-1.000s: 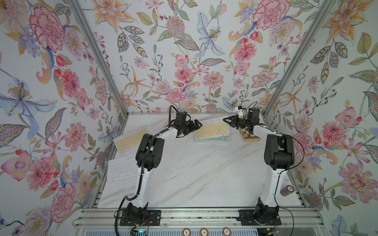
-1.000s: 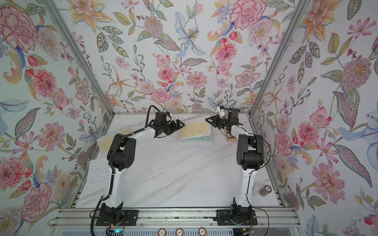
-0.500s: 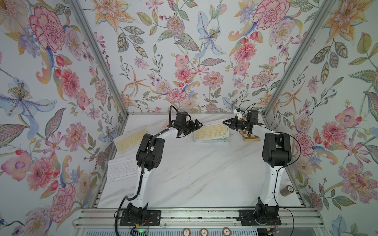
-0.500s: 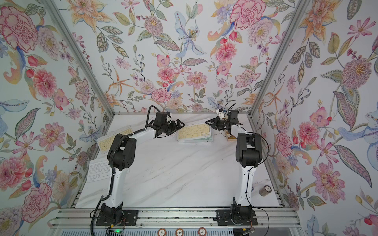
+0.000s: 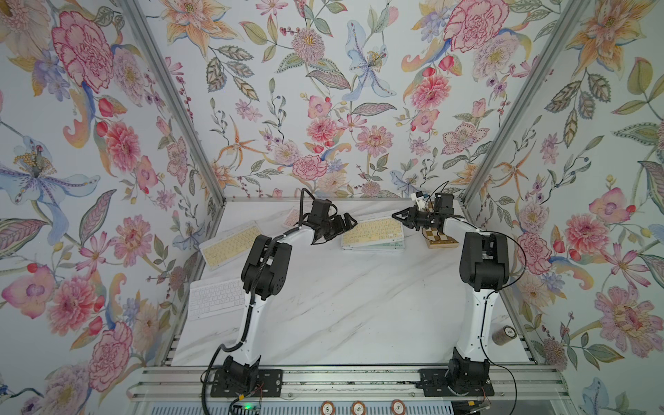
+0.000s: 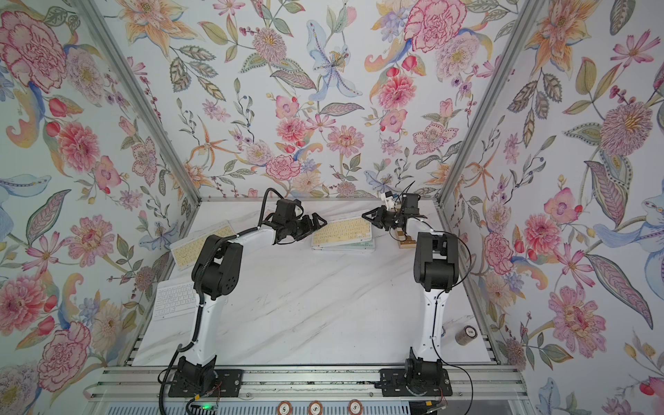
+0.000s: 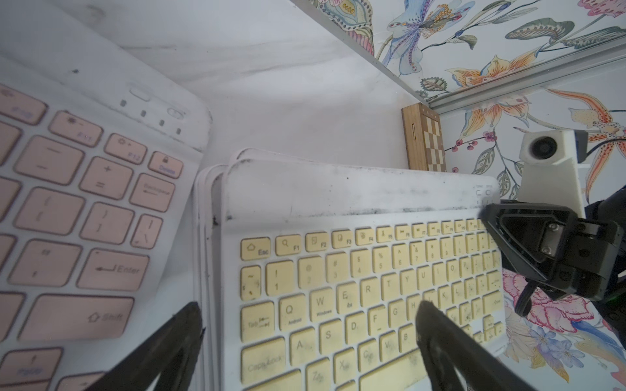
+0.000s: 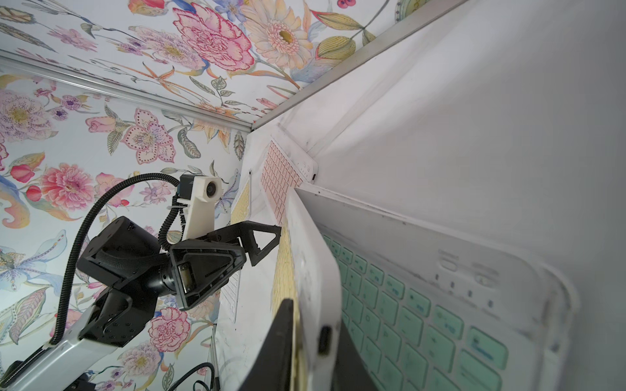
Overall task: Stack the numeric keypads
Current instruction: Place the numeric keypad at the numeric keypad.
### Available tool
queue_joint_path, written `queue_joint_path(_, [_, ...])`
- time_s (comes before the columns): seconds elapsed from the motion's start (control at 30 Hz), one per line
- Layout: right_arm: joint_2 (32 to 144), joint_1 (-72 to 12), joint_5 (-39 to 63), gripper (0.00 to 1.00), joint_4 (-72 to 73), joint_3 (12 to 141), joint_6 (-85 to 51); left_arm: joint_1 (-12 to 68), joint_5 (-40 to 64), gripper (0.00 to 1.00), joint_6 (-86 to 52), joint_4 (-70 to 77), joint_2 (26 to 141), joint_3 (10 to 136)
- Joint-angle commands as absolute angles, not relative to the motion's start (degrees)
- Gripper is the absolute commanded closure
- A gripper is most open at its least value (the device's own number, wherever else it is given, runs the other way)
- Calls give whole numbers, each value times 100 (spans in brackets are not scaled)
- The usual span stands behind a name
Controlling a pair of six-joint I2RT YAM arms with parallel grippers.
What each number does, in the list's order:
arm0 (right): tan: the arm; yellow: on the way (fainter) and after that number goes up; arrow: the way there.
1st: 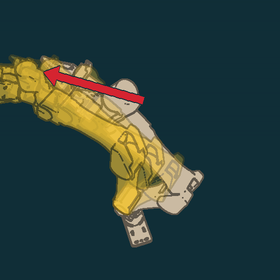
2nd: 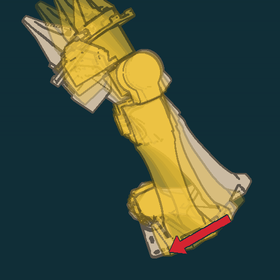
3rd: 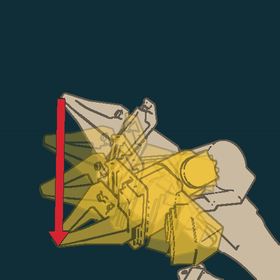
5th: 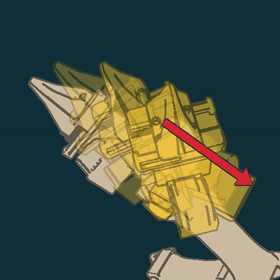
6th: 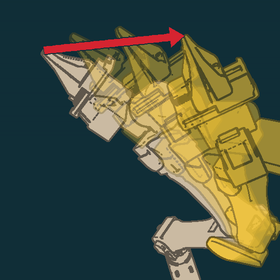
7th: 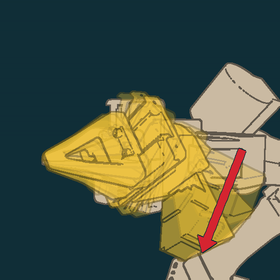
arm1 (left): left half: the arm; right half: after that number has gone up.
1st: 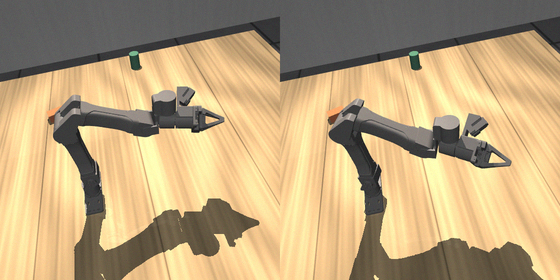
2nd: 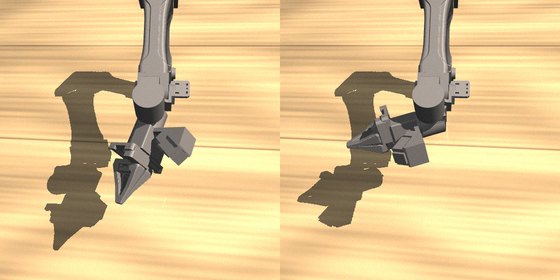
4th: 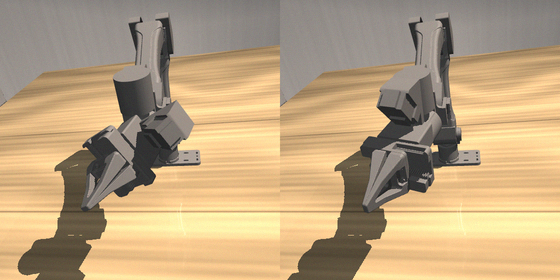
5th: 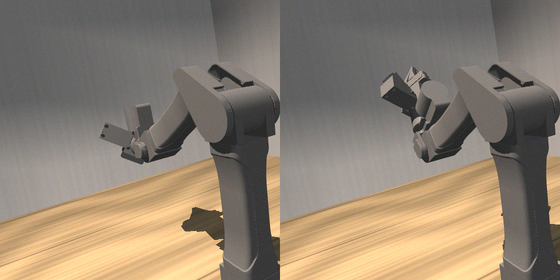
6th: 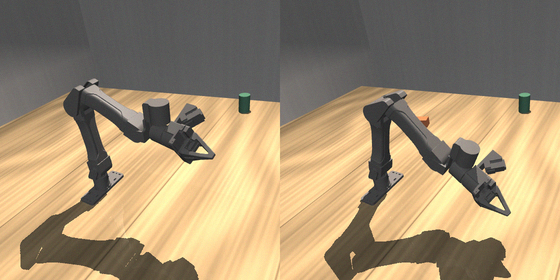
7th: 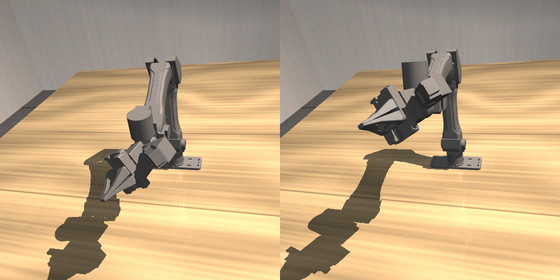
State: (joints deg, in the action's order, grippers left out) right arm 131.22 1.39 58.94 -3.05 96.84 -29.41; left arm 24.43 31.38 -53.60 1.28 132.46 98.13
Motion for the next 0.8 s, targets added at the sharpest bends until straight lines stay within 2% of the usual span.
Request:
queue_joint_path(0.0, [13235,193,5867,79,-455,9852,-2731,2492,3252,1,-5436,148,13308,9773])
queue_joint_path(0.4, [13266,229,5658,69,-529,9881,-2725,2544,3252,1,-5440,116,13251,9778])
queue_joint_path(0.53, [13202,226,5230,56,-742,9890,-2726,2547,3243,1,-5443,90,13249,9804])
queue_joint_path(0.6, [13090,237,5035,54,-756,9800,-2753,2551,3243,1,-5433,80,13241,9801])
queue_joint_path(0.7, [12820,237,4721,37,-752,9590,-2728,2553,3218,1,-5403,29,13200,9785])
queue_joint_path(0.77, [12634,254,4539,30,-756,9428,-2724,2545,3199,1,-5389,30,13154,9740])
